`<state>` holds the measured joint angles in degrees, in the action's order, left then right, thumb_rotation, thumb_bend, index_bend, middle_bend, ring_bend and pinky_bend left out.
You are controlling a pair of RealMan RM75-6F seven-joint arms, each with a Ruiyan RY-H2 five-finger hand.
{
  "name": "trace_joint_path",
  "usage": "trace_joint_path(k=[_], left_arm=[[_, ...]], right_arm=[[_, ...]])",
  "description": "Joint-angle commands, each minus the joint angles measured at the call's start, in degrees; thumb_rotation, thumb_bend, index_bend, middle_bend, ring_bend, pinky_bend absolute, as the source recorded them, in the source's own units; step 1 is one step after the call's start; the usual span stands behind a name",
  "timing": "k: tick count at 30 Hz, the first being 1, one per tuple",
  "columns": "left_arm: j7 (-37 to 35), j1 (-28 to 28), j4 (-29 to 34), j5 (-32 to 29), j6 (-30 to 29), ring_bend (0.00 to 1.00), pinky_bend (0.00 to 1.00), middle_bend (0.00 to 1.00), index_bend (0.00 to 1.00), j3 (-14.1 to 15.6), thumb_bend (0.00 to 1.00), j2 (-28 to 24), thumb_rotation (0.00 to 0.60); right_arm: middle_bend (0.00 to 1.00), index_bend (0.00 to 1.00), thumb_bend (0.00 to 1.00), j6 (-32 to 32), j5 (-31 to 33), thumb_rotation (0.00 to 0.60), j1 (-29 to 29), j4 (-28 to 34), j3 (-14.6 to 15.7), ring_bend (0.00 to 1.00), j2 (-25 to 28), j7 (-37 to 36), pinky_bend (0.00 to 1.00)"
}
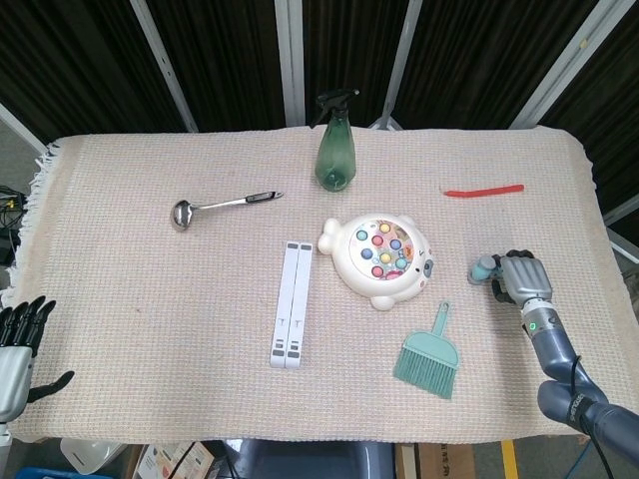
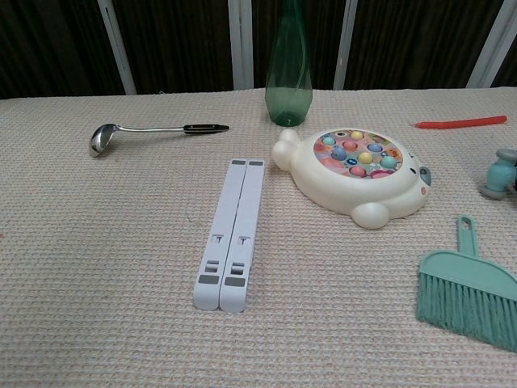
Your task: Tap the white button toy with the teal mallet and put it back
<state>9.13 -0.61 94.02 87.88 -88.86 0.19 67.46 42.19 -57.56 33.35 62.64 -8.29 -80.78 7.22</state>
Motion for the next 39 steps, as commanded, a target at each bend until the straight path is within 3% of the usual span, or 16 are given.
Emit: trace_joint_path(k=[1,11,22,26,39], left_arm=[[0.02,0.02,0.00,-0.05,0.08,0.00,0.00,0.00,0.00,0.02,0.09,0.03,0.600],[0.07,0.03,0.07,-0.19,0.15,0.00,0.00,0.00,0.00,0.01,0.09,0.05,0.600],[-0.03,0.03,0.07,-0.11,0.15,0.00,0.00,0.00,0.00,0.07,0.09,-0.01,0.600],[-0.09,0.01,0.00,-0.02,0.12,0.00,0.00,0.00,0.00,0.13,0.09,-0.02,0.600],[-0.62,-0.10,-0.47,-0.19,0.19,0.00,0.00,0.00,0.00,0.22,0.09,0.08,0.600]], right_arm=[[0.37,0.34,0.56,-0.25,0.31,0.600,0.10,0.14,-0.03,0.18,0.10,0.37,0.12],[0.31,0.23,0.56,-0.68,1.56,0.600,0.51,0.95,-0.23,0.12,0.55,1.79,0.08],[0.31,0.22,0.56,0.27,2.24,0.600,-0.01,2.43,0.14,0.12,1.02,2.96,0.05],[0.31,0.22,0.46,0.87,2.23,0.600,-0.33,2.84,0.27,0.12,1.04,3.14,0.05],[0.28,0.17,0.36,1.54,2.15,0.600,-0.67,2.41,0.16,0.10,0.29,2.76,0.02]])
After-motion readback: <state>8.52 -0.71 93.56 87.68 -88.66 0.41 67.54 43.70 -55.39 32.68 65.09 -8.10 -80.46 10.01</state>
